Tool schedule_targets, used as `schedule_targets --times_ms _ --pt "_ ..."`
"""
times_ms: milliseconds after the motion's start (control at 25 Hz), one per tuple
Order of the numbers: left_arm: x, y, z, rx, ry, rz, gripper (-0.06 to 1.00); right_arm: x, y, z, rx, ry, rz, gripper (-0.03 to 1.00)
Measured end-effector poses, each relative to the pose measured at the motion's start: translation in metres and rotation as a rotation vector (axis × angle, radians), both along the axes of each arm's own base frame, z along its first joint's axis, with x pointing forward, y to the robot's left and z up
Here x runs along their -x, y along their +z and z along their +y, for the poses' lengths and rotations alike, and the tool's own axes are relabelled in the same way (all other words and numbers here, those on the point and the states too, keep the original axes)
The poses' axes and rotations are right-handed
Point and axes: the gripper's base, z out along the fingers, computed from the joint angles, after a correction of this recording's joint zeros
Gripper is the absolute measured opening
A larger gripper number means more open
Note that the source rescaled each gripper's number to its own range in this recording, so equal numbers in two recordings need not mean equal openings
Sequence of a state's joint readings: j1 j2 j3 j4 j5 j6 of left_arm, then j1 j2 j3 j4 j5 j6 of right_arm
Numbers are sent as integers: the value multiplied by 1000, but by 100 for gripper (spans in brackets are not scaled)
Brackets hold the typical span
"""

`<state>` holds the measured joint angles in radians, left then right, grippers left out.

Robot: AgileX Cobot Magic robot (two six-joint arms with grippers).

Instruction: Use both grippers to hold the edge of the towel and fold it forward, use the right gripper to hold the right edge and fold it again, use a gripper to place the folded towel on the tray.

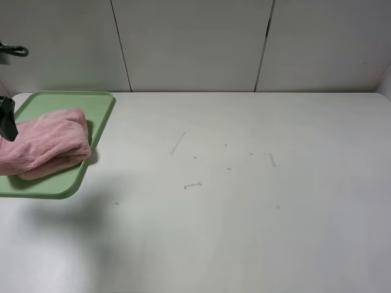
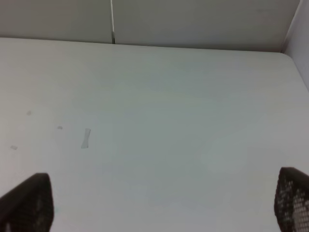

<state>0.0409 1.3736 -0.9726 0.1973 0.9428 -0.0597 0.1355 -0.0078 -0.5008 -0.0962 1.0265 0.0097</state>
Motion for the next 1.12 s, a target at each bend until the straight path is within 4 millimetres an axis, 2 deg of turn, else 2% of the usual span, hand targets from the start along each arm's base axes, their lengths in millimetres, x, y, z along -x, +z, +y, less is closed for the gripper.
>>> schedule_targets --times_ms 280,440,560,600,680,880,1080,1120 --pt "33 22 -3 27 38 59 100 0 0 0 0 0 0 100" --pt "54 24 -4 26 41 46 100 0 0 0 0 0 0 100" --pt "71 20 -5 30 42 45 100 0 0 0 0 0 0 100" --pt "71 20 -5 30 42 45 100 0 0 0 0 0 0 100" --pt "88 16 -7 43 44 34 100 0 0 0 0 0 0 100" --pt "115 12 -9 63 46 -7 100 0 0 0 0 0 0 100" --pt "135 7 -11 72 46 -41 100 0 0 0 0 0 0 100" --pt "145 2 -12 74 46 -50 100 0 0 0 0 0 0 100"
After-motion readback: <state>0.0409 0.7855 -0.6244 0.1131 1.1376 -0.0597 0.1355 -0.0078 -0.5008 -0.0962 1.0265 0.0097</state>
